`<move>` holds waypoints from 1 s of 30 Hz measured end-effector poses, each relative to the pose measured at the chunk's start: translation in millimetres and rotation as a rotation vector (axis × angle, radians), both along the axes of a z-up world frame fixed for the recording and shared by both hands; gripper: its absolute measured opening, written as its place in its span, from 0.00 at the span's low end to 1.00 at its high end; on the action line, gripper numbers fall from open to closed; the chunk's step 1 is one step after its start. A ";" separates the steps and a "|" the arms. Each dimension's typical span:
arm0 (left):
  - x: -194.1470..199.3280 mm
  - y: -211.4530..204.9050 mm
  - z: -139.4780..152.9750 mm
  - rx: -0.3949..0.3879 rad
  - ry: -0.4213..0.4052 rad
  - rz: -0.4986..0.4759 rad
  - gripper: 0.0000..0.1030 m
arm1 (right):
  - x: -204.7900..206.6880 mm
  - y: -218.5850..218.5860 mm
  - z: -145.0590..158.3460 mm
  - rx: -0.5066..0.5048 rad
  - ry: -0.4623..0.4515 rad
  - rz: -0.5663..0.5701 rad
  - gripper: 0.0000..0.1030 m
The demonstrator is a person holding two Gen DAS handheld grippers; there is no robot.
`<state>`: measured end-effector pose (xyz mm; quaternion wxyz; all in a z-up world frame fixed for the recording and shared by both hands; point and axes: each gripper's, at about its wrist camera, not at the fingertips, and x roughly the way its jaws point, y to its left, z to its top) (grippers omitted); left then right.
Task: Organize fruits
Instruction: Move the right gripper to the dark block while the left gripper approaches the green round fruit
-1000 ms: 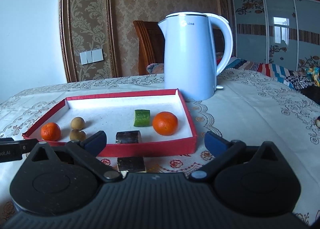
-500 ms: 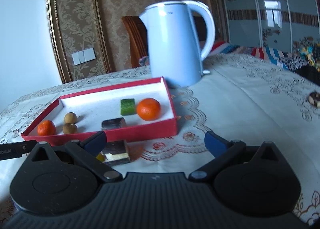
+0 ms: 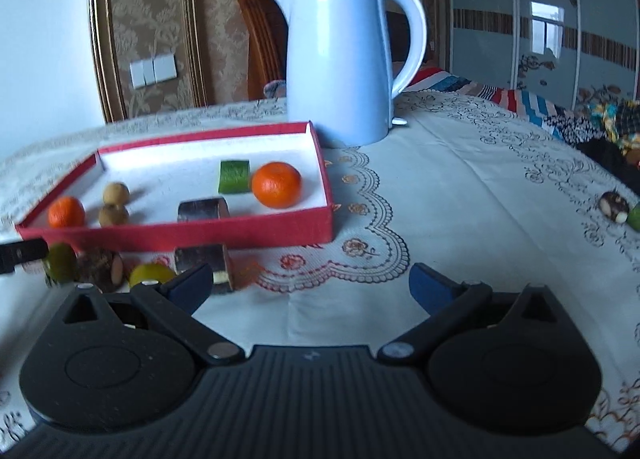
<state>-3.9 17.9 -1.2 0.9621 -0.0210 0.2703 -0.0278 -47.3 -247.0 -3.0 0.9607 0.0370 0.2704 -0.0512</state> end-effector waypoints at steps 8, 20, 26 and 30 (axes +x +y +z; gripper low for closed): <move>1.4 3.0 0.4 -0.013 0.007 0.009 0.81 | 14.6 27.5 -3.6 -0.127 0.067 0.083 1.00; 1.5 1.0 0.5 -0.010 0.008 0.005 0.81 | 35.3 32.6 -5.3 -0.065 0.083 0.101 1.00; 2.1 -2.8 -0.9 0.012 0.000 -0.001 0.83 | 45.4 31.9 -7.3 -0.027 0.096 0.088 0.99; 0.3 -9.0 -1.7 0.038 -0.012 -0.033 0.83 | 48.3 30.9 -7.6 -0.009 0.100 0.093 0.94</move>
